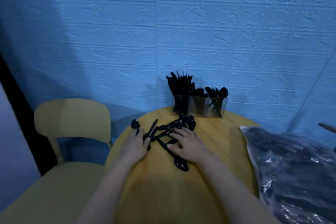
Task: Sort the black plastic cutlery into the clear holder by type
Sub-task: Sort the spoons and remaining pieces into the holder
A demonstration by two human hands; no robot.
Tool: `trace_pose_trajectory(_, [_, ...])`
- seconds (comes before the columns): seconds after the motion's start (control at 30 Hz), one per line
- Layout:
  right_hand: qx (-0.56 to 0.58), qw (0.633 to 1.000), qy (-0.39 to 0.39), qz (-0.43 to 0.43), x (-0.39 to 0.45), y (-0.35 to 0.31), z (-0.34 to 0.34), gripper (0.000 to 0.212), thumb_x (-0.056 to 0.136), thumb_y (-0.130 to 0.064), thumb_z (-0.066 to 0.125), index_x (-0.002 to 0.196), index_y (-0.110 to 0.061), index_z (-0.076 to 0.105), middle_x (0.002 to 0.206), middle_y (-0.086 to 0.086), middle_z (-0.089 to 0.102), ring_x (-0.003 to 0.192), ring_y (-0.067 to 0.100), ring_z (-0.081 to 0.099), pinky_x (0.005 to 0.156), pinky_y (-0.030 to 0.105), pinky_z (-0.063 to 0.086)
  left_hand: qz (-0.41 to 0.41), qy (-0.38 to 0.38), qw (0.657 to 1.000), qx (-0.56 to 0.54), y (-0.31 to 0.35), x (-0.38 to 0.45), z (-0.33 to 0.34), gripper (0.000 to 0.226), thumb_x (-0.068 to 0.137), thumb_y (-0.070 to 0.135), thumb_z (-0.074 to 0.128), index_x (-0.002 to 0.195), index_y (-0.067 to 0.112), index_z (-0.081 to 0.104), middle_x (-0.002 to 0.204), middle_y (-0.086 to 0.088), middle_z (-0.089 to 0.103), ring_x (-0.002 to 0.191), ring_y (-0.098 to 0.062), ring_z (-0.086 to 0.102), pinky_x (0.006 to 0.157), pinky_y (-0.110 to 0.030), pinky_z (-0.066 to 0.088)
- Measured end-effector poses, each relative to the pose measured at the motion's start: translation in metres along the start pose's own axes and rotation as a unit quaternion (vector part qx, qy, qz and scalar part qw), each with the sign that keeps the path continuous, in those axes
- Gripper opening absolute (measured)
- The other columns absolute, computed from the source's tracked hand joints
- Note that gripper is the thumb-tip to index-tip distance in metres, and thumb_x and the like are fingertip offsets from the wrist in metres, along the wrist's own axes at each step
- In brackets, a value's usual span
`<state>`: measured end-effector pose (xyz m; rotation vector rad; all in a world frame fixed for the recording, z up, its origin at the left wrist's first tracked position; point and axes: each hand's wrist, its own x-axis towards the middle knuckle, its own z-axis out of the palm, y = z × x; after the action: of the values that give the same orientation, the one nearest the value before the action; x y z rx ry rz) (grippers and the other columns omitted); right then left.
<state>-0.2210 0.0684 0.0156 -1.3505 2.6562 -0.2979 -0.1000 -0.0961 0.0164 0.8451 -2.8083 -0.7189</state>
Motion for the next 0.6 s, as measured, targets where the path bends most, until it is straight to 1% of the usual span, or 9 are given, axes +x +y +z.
trace_pose_trajectory(0.07, [-0.006,1.0,-0.006,0.014,-0.006,0.001,0.006,0.062,0.094,-0.062,0.031,0.148,-0.032,0.026,0.158,-0.009,0.016,0.146,0.015,0.003,0.118,0.04,0.002,0.009,-0.028,1.0,0.004,0.004,-0.006,0.007,0.056,0.102,0.037,0.031,0.151,0.014,0.017,0.158,-0.007,0.013,0.142,-0.023,0.021,0.114,-0.033,0.023])
trace_pose_trajectory(0.13, [-0.001,1.0,-0.004,0.025,-0.013,0.007,0.004,0.059,0.095,-0.058,0.035,0.148,-0.032,0.027,0.157,-0.01,0.017,0.146,0.015,0.005,0.117,0.04,0.002,0.023,-0.033,0.999,-0.001,0.012,-0.011,0.012,0.056,0.103,0.035,0.031,0.152,0.015,0.015,0.16,-0.005,0.009,0.144,-0.021,0.018,0.115,-0.031,0.021])
trace_pose_trajectory(0.23, [0.003,0.999,0.005,0.041,-0.024,0.019,-0.001,0.055,0.095,-0.053,0.04,0.146,-0.034,0.031,0.155,-0.009,0.023,0.145,0.014,0.009,0.118,0.042,0.002,0.044,-0.043,0.997,-0.043,0.03,-0.017,0.021,0.053,0.103,0.033,0.031,0.151,0.015,0.016,0.159,-0.003,0.011,0.144,-0.019,0.017,0.114,-0.028,0.018])
trace_pose_trajectory(0.33, [0.011,0.998,0.029,0.057,-0.032,0.027,-0.007,0.049,0.095,-0.051,0.042,0.141,-0.033,0.039,0.153,-0.009,0.029,0.144,0.014,0.013,0.119,0.044,0.005,0.062,-0.047,0.988,-0.13,0.049,-0.018,0.027,0.049,0.104,0.029,0.029,0.149,0.014,0.022,0.156,-0.005,0.022,0.142,-0.018,0.023,0.112,-0.026,0.019])
trace_pose_trajectory(0.4, [0.022,0.996,0.054,0.061,-0.036,0.03,-0.009,0.046,0.096,-0.049,0.043,0.139,-0.032,0.043,0.151,-0.008,0.033,0.143,0.014,0.018,0.118,0.044,0.007,0.05,-0.043,0.974,-0.218,0.054,-0.018,0.025,0.044,0.103,0.019,0.033,0.147,0.015,0.028,0.152,-0.007,0.032,0.139,-0.018,0.031,0.11,-0.026,0.024])
trace_pose_trajectory(0.47, [0.041,0.994,0.084,0.055,-0.038,0.029,-0.011,0.044,0.096,-0.046,0.045,0.137,-0.03,0.047,0.148,-0.007,0.037,0.14,0.013,0.024,0.118,0.04,0.011,0.03,-0.032,0.96,-0.277,0.048,-0.016,0.018,0.047,0.1,0.004,0.038,0.145,0.018,0.033,0.148,-0.006,0.037,0.135,-0.018,0.036,0.11,-0.028,0.031])
trace_pose_trajectory(0.53, [0.069,0.991,0.11,0.039,-0.038,0.024,-0.011,0.04,0.096,-0.041,0.049,0.133,-0.026,0.051,0.143,-0.007,0.042,0.135,0.013,0.033,0.115,0.032,0.02,0.02,-0.025,0.958,-0.285,0.036,-0.016,0.009,0.052,0.094,-0.007,0.04,0.14,0.018,0.041,0.143,-0.007,0.043,0.127,-0.016,0.043,0.103,-0.026,0.038])
trace_pose_trajectory(0.57, [0.083,0.989,0.122,0.03,-0.038,0.02,-0.011,0.038,0.096,-0.038,0.051,0.131,-0.024,0.054,0.14,-0.007,0.046,0.131,0.013,0.037,0.111,0.029,0.026,0.021,-0.028,0.958,-0.283,0.029,-0.018,0.005,0.051,0.093,-0.009,0.041,0.136,0.018,0.045,0.14,-0.007,0.046,0.12,-0.014,0.046,0.097,-0.022,0.04])
trace_pose_trajectory(0.6, [0.091,0.987,0.133,0.02,-0.038,0.017,-0.009,0.036,0.096,-0.035,0.052,0.129,-0.022,0.057,0.135,-0.006,0.049,0.127,0.013,0.041,0.108,0.026,0.03,0.025,-0.036,0.961,-0.275,0.024,-0.021,0.002,0.047,0.093,-0.006,0.044,0.133,0.019,0.048,0.136,-0.006,0.049,0.114,-0.011,0.048,0.091,-0.018,0.04])
